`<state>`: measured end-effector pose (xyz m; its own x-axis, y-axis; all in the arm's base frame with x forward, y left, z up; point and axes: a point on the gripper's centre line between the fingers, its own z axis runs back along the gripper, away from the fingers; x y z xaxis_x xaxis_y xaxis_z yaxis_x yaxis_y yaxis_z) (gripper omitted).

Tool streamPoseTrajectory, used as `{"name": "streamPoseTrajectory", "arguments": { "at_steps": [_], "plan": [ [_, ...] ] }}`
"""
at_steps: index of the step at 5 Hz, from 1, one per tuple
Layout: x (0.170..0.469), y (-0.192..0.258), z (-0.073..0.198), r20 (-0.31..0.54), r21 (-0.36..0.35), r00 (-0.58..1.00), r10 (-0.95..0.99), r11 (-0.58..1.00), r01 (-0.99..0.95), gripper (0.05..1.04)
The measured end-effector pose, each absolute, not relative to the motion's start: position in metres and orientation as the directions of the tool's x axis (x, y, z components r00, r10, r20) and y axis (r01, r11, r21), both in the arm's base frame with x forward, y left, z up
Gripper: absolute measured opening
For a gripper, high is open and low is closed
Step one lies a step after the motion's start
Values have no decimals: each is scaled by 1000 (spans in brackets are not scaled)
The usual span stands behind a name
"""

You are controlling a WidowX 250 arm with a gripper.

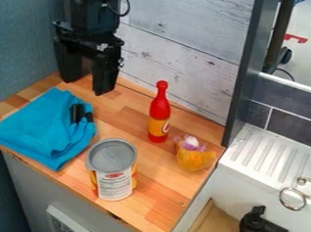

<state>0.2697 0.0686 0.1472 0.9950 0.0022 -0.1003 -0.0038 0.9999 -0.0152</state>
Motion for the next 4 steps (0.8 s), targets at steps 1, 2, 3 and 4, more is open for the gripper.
{"name": "streamPoseTrajectory", "arguments": {
  "at_steps": [1, 2, 3, 4],
  "plan": [
    [269, 68, 141, -120, -19, 993, 6, 1000, -9, 1001],
    [283, 30, 124, -47, -49, 987, 154, 986, -157, 1000],
    [293, -27, 124, -9, -81, 967, 254, 964, -254, 1000],
    [302, -69, 111, -2, -100, 958, 285, 954, -284, 1000]
  ]
}}
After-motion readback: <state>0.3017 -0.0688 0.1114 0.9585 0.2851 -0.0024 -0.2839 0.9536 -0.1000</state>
